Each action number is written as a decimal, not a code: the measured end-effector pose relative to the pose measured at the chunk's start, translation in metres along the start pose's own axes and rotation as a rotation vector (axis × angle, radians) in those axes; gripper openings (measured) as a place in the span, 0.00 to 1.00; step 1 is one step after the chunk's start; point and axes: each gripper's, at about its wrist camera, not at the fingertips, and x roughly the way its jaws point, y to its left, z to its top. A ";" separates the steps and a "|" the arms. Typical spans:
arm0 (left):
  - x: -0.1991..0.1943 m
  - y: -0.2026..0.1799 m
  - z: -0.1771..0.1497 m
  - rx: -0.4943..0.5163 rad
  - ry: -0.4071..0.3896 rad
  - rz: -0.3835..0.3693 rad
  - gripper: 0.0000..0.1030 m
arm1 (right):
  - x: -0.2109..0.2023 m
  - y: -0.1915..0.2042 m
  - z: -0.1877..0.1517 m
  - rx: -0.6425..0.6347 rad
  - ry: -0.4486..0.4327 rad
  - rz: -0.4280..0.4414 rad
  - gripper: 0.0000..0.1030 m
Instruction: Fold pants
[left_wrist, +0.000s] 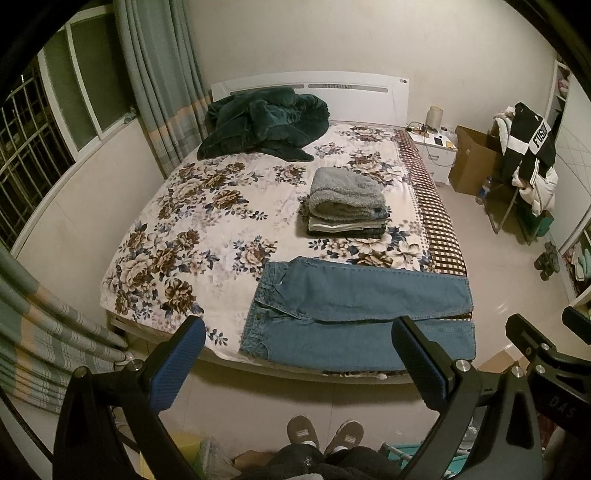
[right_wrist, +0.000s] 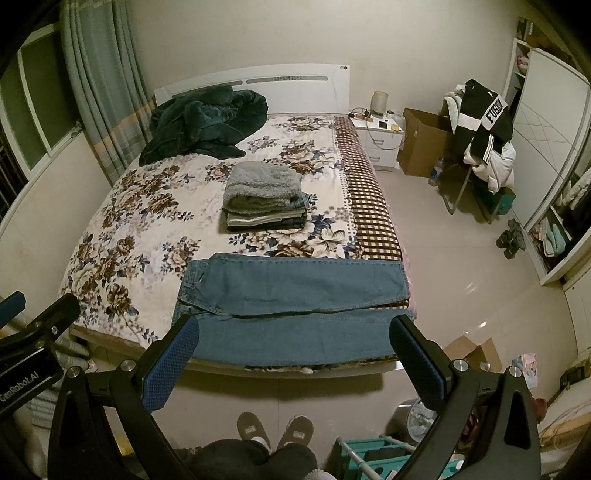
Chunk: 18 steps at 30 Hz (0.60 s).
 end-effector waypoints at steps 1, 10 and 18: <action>0.000 0.000 0.000 0.000 -0.001 0.001 1.00 | 0.000 0.000 0.000 0.000 -0.001 -0.001 1.00; 0.000 0.001 -0.003 0.000 -0.005 0.000 1.00 | -0.001 0.002 -0.001 0.001 0.003 0.002 1.00; 0.000 0.001 -0.004 -0.002 -0.005 0.001 1.00 | -0.001 0.003 -0.006 0.002 0.007 0.011 1.00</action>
